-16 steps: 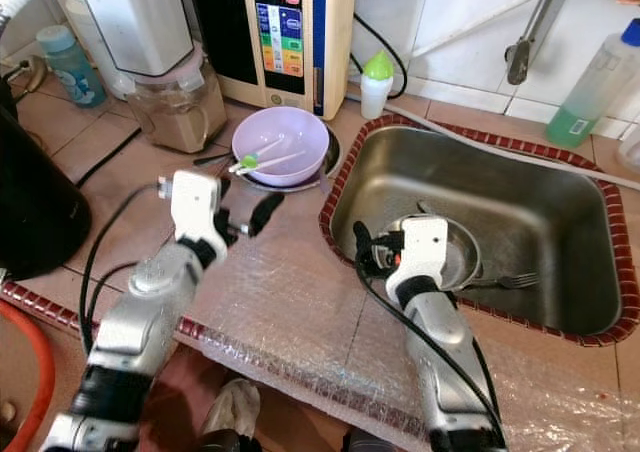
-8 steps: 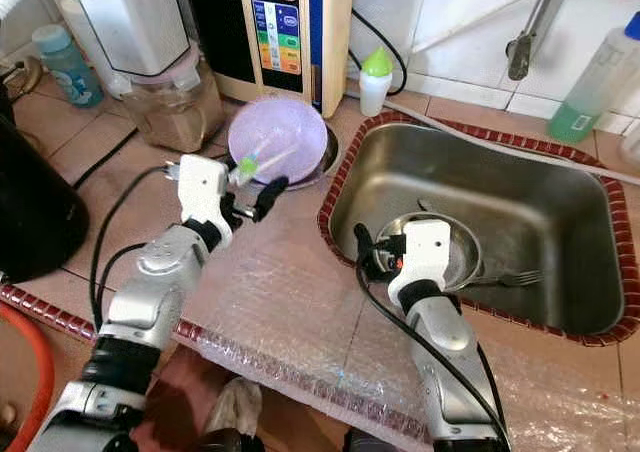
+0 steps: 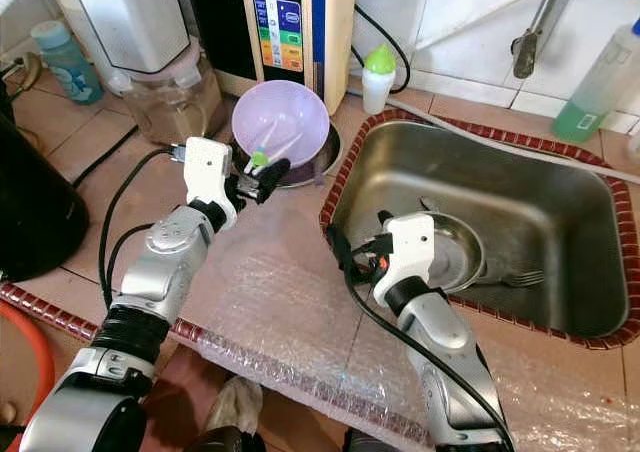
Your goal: Kitchen organization
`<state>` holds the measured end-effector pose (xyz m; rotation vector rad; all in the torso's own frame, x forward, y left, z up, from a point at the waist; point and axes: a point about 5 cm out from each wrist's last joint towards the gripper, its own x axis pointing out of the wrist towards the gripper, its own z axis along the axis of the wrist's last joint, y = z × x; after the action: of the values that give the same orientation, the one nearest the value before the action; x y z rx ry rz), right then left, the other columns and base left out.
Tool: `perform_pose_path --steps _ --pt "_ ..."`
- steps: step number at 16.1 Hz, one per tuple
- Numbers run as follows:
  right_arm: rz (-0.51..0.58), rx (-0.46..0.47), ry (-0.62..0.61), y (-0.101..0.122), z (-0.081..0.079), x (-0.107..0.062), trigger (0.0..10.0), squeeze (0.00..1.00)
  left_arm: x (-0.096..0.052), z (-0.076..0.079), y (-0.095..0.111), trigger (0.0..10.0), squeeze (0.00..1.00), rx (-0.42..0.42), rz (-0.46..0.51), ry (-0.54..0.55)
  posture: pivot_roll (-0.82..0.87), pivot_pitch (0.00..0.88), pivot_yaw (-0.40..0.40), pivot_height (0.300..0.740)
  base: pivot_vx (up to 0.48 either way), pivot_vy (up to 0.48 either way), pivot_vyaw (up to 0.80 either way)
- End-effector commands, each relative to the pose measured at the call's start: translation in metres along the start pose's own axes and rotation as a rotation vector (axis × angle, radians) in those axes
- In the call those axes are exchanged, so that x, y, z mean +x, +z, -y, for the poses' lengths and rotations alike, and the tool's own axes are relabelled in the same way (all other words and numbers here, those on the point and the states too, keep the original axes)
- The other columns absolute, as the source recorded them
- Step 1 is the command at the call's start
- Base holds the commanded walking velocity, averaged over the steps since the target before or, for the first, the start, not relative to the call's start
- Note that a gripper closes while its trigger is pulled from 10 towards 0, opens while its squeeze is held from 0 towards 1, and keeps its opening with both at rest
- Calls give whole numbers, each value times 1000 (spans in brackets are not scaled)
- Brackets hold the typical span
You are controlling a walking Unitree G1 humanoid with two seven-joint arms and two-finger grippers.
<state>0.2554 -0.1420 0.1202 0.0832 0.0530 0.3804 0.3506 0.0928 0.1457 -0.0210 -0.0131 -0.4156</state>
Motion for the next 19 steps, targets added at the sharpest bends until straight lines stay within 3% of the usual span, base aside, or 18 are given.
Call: perform_pose_path --steps 1,5,9,11,13,14,15,17,19 --pt "8 1 5 3 -2 -2 10000 0 0 -4 5 10000 0 16 19 6 -184 101 60 740 0 0 0" --pt "15 -4 1 5 -2 2 10000 0 -9 -13 29 10000 0 36 132 39 -169 103 53 740 0 0 0" --pt "15 -6 4 4 -2 5 10000 0 -31 -18 51 10000 0 40 223 82 -134 95 37 740 0 0 0" --pt "15 0 37 4 -6 9 10000 0 -50 -14 41 10000 0 32 212 97 -116 90 29 740 0 0 0" --pt "12 0 53 4 -8 12 10000 0 -76 -6 13 10000 0 55 156 83 -108 89 21 740 0 0 0" --pt "10 -2 56 3 -8 13 10000 0 -83 -3 7 10000 0 41 148 74 -104 89 17 740 0 0 0" --pt "6 -6 61 3 -7 13 10000 0 -88 10 -1 10000 0 71 123 -17 -104 89 17 740 0 0 0" --pt "6 -7 62 3 -7 14 10000 0 -87 23 -13 10000 0 88 76 -105 -103 87 12 740 0 0 0" --pt "7 -10 65 3 -7 14 10000 0 -77 24 -19 10000 0 148 66 -134 -114 87 11 740 0 0 0"
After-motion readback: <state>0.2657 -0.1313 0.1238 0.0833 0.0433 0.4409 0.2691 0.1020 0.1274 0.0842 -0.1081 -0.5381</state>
